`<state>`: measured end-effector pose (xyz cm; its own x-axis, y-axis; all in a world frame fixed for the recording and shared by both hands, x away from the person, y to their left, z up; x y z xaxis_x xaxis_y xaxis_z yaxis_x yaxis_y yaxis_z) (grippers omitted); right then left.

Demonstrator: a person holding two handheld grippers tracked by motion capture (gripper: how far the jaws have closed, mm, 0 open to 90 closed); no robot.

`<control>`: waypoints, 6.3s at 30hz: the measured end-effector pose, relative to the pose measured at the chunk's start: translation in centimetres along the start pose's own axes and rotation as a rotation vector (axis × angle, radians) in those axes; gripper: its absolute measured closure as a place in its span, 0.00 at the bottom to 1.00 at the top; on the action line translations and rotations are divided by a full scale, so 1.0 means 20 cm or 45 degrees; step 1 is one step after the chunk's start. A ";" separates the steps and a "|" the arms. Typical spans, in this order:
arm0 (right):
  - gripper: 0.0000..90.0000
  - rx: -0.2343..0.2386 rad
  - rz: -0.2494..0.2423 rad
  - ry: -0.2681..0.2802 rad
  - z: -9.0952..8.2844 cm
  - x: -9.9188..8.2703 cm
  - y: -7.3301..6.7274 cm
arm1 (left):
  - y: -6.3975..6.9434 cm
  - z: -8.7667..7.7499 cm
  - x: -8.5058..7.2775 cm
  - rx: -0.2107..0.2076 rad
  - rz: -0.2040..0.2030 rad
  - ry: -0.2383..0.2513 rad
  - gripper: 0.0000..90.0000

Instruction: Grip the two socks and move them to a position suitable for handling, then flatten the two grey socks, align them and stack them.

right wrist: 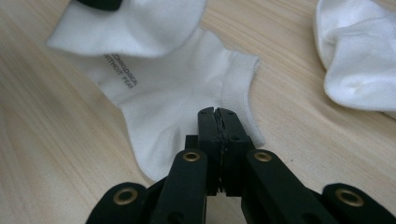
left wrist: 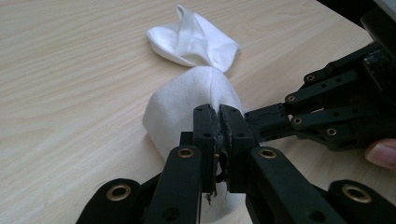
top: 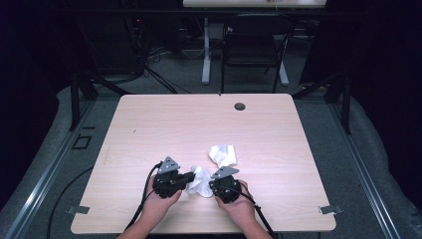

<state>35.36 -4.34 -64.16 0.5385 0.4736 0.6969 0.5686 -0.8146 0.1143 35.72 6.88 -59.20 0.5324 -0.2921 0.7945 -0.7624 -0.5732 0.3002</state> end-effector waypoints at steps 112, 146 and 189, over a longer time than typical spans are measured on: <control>0.75 -0.162 0.094 0.045 -0.10 0.14 0.31 | -0.18 -0.26 -0.25 0.128 0.008 -0.050 0.56; 1.00 -0.226 0.030 -0.095 0.20 0.23 0.26 | -0.19 -0.25 -0.25 0.118 -0.007 -0.050 0.56; 1.00 -0.023 -0.001 0.019 0.05 0.25 -0.04 | -0.22 0.11 0.05 0.124 0.060 -0.095 0.99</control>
<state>38.31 -0.94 -61.46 0.5285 0.4694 0.7074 0.5578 -0.8201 0.1275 40.42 7.45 -60.94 0.5255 -0.3746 0.7639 -0.7498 -0.6283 0.2077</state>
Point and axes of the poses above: each handheld gripper's, and its own axes: z roughly forward along the jaws, x roughly out of its top, y roughly to its right, the point moved 9 cm from there along z, roughly forward along the jaws, and after that the axes turned 11 degrees about -x, right-handed, at the moved point
